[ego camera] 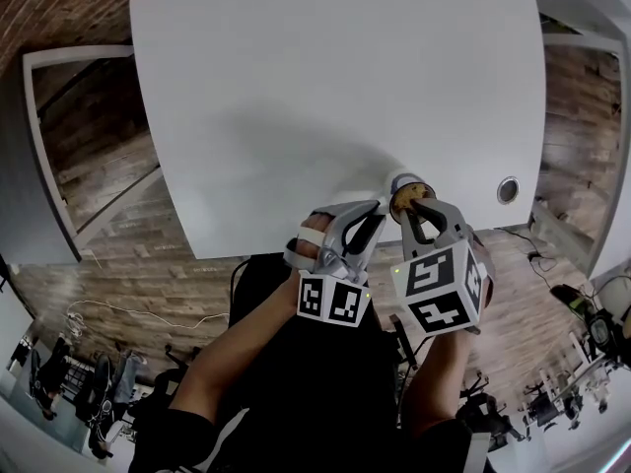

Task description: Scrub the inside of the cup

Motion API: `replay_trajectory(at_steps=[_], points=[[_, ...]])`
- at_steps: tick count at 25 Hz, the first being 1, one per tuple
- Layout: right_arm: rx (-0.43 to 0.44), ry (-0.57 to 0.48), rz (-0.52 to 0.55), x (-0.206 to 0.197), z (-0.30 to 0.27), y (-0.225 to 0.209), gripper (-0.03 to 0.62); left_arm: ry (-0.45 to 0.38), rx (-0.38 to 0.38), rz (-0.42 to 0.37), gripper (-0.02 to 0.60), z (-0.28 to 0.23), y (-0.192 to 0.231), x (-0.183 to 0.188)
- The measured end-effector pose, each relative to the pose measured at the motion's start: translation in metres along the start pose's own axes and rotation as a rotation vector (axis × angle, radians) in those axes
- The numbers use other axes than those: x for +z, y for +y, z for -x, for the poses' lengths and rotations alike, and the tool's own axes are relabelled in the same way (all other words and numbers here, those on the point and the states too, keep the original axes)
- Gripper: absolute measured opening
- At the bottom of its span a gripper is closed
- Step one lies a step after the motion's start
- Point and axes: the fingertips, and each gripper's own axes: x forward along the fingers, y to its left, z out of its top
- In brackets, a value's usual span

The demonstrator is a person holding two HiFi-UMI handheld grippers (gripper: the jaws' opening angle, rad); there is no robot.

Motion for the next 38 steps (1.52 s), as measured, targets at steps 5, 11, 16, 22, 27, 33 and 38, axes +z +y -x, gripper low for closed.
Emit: replay_trajectory(at_steps=[5,11,16,22,27,33,38], points=[[0.077,-0.081,-0.056,0.002,0.022,0.006,0.026,-0.001,0.002,0.006,0.064,0.000,0.000,0.001],[0.112,-0.064,-0.105,-0.002,-0.005,0.008,0.026,0.002,-0.001,0.009,0.064,0.000,-0.001,0.000],[0.065,0.007,-0.079,-0.004,-0.022,0.004,0.026,0.001,0.002,0.008,0.064,0.000,-0.001,0.000],[0.032,0.055,-0.044,-0.001,-0.029,0.000,0.026,0.002,0.003,-0.002,0.064,-0.001,0.000,-0.001],[0.081,0.017,-0.047,-0.003,-0.021,0.004,0.026,0.004,0.007,-0.004,0.064,-0.001,-0.002,0.001],[0.148,-0.107,-0.103,0.001,0.006,0.009,0.026,0.004,0.015,-0.010,0.064,-0.002,-0.001,0.002],[0.140,-0.154,-0.117,0.002,0.026,0.011,0.026,0.011,0.011,-0.008,0.064,-0.004,-0.002,0.003]])
